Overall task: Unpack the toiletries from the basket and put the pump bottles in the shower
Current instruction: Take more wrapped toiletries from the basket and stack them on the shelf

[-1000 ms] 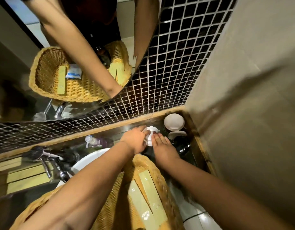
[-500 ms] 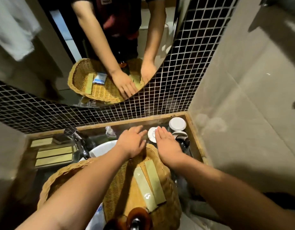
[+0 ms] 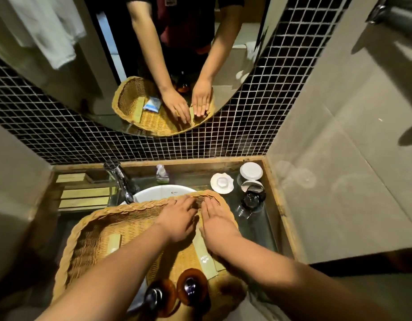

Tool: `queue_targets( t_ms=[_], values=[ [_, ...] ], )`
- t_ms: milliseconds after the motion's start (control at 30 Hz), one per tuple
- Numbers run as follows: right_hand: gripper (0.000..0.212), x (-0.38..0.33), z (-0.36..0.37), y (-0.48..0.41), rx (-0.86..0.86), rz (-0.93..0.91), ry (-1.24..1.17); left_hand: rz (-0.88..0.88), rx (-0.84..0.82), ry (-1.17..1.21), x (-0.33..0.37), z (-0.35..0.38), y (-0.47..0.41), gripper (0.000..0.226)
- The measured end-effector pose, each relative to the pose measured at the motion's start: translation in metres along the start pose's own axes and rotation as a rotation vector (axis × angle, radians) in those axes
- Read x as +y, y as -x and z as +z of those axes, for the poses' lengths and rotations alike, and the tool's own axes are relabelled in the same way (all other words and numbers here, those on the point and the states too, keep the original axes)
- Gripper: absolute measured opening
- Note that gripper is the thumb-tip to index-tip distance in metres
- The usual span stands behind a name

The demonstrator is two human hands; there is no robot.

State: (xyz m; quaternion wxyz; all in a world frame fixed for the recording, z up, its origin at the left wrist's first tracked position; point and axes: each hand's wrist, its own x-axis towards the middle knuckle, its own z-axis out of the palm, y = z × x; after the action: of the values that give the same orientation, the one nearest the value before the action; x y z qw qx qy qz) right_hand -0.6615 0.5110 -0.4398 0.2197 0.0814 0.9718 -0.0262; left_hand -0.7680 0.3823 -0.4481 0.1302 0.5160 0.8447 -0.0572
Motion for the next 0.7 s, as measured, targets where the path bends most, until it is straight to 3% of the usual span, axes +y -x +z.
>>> queue_targets(
  t_ms=[167, 367, 567, 700],
  values=[
    [0.087, -0.016, 0.023, 0.008, -0.102, 0.014, -0.114, 0.041, -0.119, -0.002, 0.007, 0.006, -0.001, 0.051],
    [0.083, -0.023, 0.035, 0.006, -0.320, 0.083, -0.046, 0.067, -0.201, -0.029, 0.006, 0.013, -0.005, 0.058],
    [0.077, -0.022, 0.054, 0.003, -0.307, 0.047, -0.077, 0.072, -0.228, -0.047, 0.004, 0.030, -0.007, 0.066],
    [0.080, -0.027, 0.062, 0.000, -0.341, 0.122, -0.190, 0.113, -0.193, -0.041, 0.006, 0.039, -0.010, 0.061]
  ],
)
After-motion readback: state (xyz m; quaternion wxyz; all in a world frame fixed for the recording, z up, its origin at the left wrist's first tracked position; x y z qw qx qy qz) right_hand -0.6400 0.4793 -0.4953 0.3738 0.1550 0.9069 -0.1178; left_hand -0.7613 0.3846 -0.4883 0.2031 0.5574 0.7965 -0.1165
